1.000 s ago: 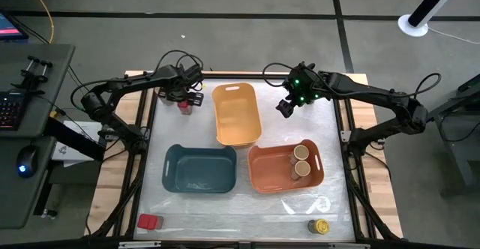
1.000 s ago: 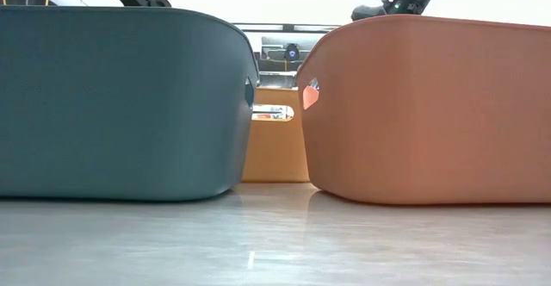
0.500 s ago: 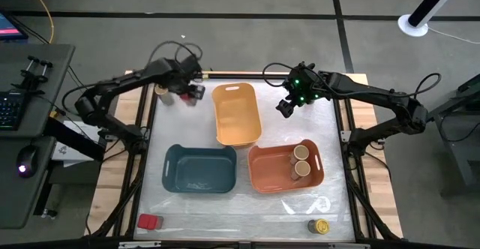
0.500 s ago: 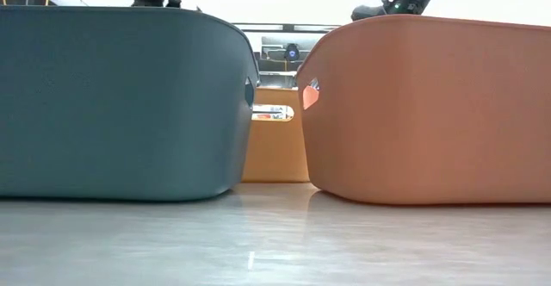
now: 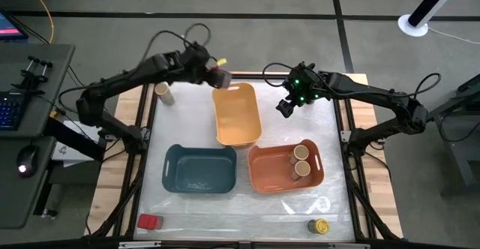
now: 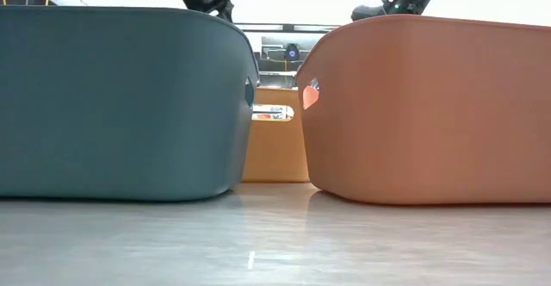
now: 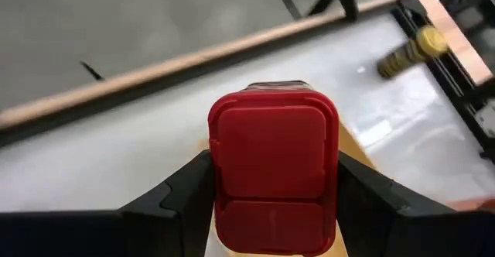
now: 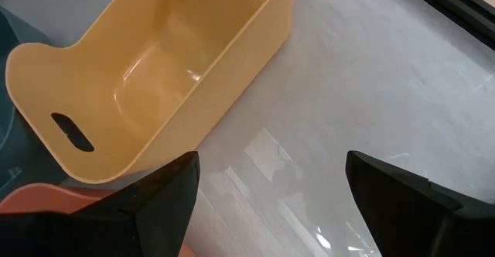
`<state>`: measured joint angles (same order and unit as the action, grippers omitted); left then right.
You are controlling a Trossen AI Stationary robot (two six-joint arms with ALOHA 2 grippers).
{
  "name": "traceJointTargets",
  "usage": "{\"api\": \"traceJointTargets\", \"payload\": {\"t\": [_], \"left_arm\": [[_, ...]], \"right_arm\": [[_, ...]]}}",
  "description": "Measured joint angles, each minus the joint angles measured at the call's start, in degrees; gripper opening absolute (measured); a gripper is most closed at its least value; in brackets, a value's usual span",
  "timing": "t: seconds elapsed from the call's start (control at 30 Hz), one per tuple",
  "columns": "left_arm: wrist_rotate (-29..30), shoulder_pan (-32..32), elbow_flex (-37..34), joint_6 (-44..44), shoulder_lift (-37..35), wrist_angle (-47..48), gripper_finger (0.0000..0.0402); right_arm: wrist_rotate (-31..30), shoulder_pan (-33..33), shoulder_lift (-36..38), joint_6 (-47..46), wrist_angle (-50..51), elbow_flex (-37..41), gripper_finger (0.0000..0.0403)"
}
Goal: Sort spices by type
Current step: Put the top red seasoning can into the yellow bin
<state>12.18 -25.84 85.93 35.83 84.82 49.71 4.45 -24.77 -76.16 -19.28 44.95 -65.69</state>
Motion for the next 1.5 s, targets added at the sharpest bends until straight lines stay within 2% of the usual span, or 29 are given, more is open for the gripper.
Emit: {"api": "traceJointTargets", "payload": {"t": [0.13, 0.5, 0.67, 0.87, 1.17, 1.5], "left_arm": [[1.23, 3.61, -0.07, 2.96, 4.28, 0.31, 0.0193], [0.55, 8.57, -0.09, 9.74, 16.04, 3.37, 0.0193], [4.79, 9.61, -0.11, 10.65, 19.07, 8.11, 0.0193], [5.25, 8.41, -0.11, 12.3, 21.25, 7.31, 0.02], [5.0, 6.62, -0.11, 12.56, 21.56, 6.88, 0.0232], [3.9, 5.7, -0.11, 9.75, 21.4, 6.39, 0.0235]], "right_arm": [[-0.21, 0.0, 0.0, 0.02, 0.0, -0.01, 0.0319], [-0.46, 0.0, 0.0, -0.18, 0.02, -0.02, 0.0319], [-0.44, 0.0, 0.0, 0.1, 0.04, -0.01, 0.0319], [-0.44, 0.01, 0.0, 0.23, 0.02, -0.01, 0.0319], [-0.42, 0.0, 0.0, 0.25, 0.02, -0.02, 0.0319], [-0.42, 0.0, 0.0, 0.25, 0.0, -0.02, 0.0319]]}}
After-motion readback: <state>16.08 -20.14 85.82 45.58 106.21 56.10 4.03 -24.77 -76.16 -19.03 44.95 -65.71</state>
